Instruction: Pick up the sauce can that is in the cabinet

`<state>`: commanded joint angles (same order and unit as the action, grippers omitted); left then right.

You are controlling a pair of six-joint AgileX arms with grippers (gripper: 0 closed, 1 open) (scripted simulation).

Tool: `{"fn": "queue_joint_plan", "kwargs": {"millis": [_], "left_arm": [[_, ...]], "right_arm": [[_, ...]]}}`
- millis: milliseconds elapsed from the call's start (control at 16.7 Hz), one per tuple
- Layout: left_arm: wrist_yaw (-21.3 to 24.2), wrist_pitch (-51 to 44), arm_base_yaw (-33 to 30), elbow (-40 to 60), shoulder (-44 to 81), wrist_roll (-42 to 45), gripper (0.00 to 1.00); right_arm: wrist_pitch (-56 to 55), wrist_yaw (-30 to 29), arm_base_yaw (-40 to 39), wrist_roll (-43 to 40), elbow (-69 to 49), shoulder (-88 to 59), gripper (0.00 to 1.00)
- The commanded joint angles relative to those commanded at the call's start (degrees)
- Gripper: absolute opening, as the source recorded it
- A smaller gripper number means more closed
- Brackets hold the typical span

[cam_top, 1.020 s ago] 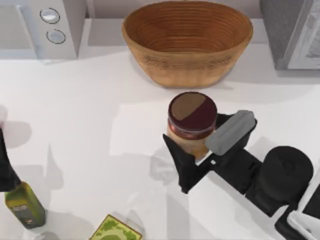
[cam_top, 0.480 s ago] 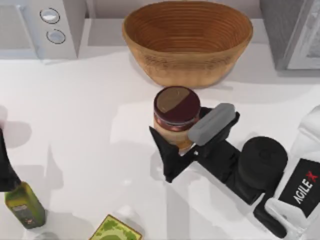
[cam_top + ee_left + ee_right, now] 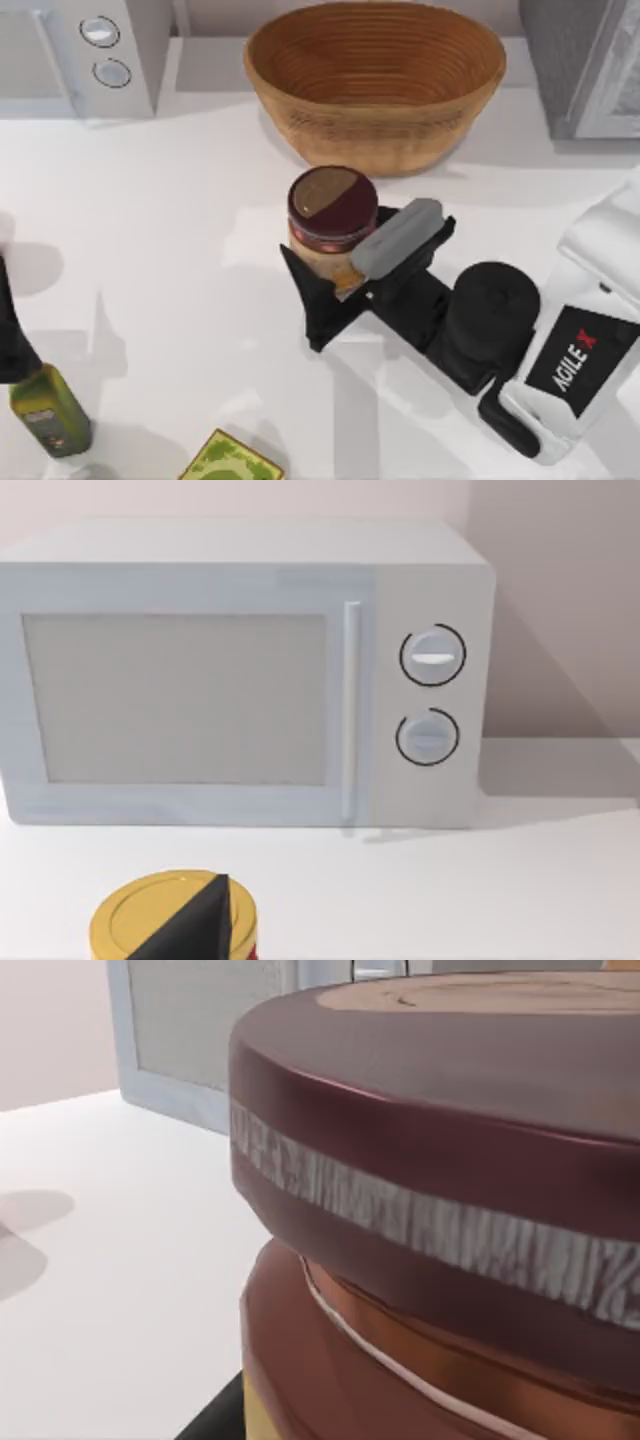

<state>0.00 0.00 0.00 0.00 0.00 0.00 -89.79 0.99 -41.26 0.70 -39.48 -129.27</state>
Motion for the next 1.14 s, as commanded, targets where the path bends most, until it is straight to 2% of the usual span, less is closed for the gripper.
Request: {"fn": "queue_joint_plan", "kwargs": {"millis": [780,1140], "left_arm": [[0.0,0.0,0.0,0.0,0.0,0.0,1.0],[0.0,0.0,0.0,0.0,0.0,0.0,1.0]], "right_arm": [[0.0,0.0,0.0,0.0,0.0,0.0,0.98],[0.0,0.0,0.0,0.0,0.0,0.0,1.0]]}}
